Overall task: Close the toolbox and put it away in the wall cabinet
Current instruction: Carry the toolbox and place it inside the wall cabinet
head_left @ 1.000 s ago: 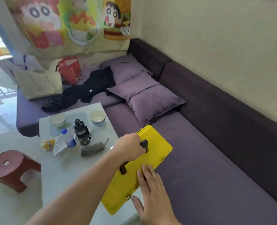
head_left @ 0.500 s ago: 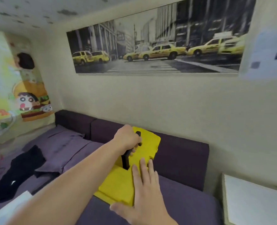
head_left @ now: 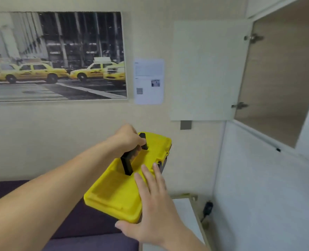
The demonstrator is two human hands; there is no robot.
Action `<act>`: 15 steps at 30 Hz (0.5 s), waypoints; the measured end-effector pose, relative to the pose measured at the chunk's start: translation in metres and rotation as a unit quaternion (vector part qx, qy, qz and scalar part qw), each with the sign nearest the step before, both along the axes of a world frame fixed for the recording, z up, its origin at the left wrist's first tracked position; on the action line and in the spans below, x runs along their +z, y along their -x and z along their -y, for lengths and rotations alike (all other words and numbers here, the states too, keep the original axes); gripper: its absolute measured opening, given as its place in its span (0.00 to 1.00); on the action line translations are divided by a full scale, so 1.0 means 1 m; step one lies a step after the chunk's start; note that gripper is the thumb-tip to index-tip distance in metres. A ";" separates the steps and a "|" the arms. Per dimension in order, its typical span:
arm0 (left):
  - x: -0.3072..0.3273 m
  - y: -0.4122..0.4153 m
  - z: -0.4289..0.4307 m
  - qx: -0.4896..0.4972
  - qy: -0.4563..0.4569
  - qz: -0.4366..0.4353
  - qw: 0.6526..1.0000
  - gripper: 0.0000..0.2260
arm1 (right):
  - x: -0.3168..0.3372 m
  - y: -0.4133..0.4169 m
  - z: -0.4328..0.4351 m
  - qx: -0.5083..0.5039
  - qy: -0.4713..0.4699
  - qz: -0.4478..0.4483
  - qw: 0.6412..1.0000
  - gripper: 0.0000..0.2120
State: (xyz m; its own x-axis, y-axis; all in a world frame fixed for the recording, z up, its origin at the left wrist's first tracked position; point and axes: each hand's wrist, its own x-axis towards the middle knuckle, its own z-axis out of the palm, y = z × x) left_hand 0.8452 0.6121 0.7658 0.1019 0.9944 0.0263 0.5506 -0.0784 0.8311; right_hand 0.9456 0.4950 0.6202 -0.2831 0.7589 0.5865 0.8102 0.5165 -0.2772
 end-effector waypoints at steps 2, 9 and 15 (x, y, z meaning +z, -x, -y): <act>0.012 -0.052 -0.020 -0.042 -0.015 0.016 0.999 0.10 | 0.012 -0.046 -0.015 -0.040 -0.018 0.010 0.999 0.52; 0.042 -0.202 -0.071 -0.167 -0.045 0.039 0.984 0.11 | 0.039 -0.175 -0.057 -0.188 -0.032 0.060 0.980 0.52; 0.067 -0.307 -0.094 -0.266 -0.056 0.044 0.961 0.12 | 0.056 -0.257 -0.079 -0.271 -0.046 0.036 0.961 0.52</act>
